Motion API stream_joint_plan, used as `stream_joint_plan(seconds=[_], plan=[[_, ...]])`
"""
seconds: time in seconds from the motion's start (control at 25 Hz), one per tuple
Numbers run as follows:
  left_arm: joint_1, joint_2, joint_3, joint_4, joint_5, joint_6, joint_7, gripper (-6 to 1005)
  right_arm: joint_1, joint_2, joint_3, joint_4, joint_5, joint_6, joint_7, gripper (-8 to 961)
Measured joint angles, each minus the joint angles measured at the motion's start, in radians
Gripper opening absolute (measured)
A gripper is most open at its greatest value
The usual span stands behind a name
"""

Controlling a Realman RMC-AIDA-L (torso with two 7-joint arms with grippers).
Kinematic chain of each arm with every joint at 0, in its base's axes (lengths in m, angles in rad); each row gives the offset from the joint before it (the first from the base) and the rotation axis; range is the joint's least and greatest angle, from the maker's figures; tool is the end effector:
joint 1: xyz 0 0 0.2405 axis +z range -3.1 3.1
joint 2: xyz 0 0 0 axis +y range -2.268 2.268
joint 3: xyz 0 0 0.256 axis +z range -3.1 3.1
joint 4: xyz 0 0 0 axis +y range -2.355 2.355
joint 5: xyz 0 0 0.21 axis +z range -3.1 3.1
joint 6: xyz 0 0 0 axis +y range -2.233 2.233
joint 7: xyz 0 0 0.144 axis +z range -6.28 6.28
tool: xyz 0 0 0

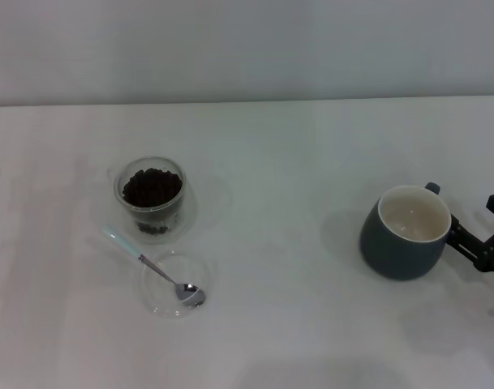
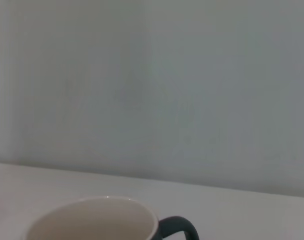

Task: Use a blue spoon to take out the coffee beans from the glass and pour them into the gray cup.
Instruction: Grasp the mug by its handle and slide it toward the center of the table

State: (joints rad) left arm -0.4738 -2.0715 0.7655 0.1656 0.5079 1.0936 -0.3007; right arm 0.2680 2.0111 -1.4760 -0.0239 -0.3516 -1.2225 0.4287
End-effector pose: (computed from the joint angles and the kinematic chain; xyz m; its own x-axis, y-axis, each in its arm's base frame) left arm -0.3579 0.3552 0.0564 0.6958 -0.0975 0.7116 0.7179 0.0625 -0.6934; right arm 0.3965 0.2510 -0.0083 0.7246 -0.2006 -0.6593 -0.6864 -0.2953 -0.6645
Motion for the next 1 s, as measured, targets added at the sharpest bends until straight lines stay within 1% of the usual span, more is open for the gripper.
stream_joint_plan(seconds=[0.28, 0.88, 1.0], plan=[[0.012, -0.001, 0.000, 0.000, 0.000, 0.007, 0.000, 831, 0.011, 0.002, -0.017, -0.051, 0.000, 0.088, -0.001, 807], [0.017, -0.002, 0.000, -0.004, 0.000, 0.008, 0.000, 829, 0.017, 0.003, -0.018, -0.068, 0.000, 0.098, -0.002, 748], [0.017, -0.002, 0.000, -0.003, 0.000, 0.007, 0.000, 829, 0.018, 0.003, -0.022, -0.068, 0.001, 0.099, -0.002, 615]])
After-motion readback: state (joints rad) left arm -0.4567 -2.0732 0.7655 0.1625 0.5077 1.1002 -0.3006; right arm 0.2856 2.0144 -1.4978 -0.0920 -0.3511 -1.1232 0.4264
